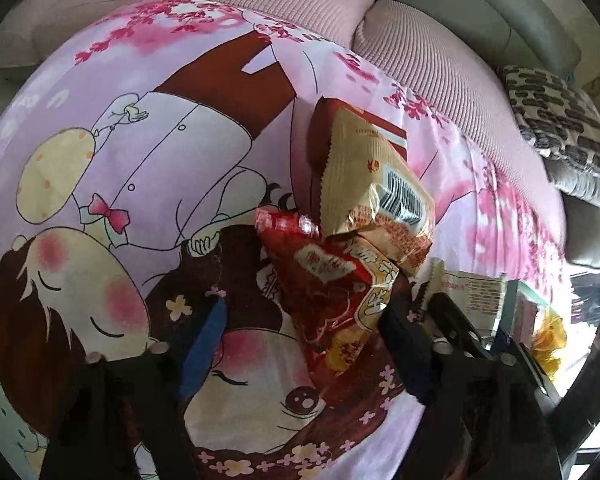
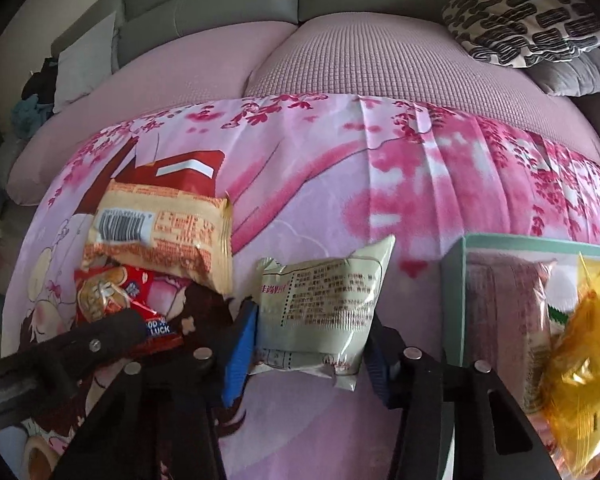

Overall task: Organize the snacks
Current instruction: 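Grasp the orange-red snack bag with the left tool while the right tool grasps the white packet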

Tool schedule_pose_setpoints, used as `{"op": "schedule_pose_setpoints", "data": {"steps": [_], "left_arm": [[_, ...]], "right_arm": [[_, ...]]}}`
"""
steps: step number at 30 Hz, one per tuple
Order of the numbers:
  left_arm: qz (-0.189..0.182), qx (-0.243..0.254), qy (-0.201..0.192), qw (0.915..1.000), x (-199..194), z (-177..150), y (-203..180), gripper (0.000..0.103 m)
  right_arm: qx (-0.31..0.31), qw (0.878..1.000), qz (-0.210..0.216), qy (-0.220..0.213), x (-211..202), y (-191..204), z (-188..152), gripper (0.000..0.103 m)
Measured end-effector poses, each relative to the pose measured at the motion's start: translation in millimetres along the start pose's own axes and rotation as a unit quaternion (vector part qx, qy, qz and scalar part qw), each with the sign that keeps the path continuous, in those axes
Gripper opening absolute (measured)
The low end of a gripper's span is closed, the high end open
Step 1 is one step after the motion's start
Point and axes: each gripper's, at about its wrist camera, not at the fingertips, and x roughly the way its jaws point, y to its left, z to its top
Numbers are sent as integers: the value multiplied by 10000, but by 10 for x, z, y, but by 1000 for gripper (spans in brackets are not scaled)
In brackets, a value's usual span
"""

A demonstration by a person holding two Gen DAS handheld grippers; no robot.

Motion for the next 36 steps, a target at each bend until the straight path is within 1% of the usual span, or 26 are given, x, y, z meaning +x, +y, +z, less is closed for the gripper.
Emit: {"op": "schedule_pose_setpoints", "data": {"steps": [2,3,4,5,6,10,14,18,24,30,32,34,36], "left_arm": [[152,79,-49,9998,1,-10,-26,55],[167,103,-68,9998,0,-14,-30,50],[152,111,-80,9998,-1,-16,-31,39],[136,103,-79,9998,2,-16,-30,37],[131,104,-90,9998,0,-19,-28,36],[121,111,-133,9998,-18,-29,-26,29],[136,107,-166,9997,-46,-50,-14,26],[131,79,-205,9997,-79,-86,0,21],[98,3,-254,9996,-155,-140,68,17],[89,-41,-384,9992,-266,-191,100,12],[68,-17,-353,9994,-271,-220,88,9],[-20,-26,-320,9995,-284,-259,75,9],[-22,23,-307,9995,-300,-298,42,9]], "right_arm": [[26,10000,26,-19,-38,-29,-55,49],[51,10000,43,-35,-54,-43,-69,48],[69,9999,56,-49,-71,-51,-79,48],[88,9999,73,-61,-98,-63,-97,47],[107,9999,98,-77,-114,-75,-112,45],[154,9997,181,-114,-168,-89,-153,41],[197,9992,295,-169,-250,-99,-207,34],[207,9988,405,-202,-308,-107,-276,30],[226,9983,482,-234,-393,-119,-390,30],[211,9983,458,-292,-478,-140,-440,29],[226,9981,484,-309,-511,-156,-461,29],[194,9982,466,-314,-544,-160,-495,29],[182,9982,468,-317,-573,-166,-534,29]]}}
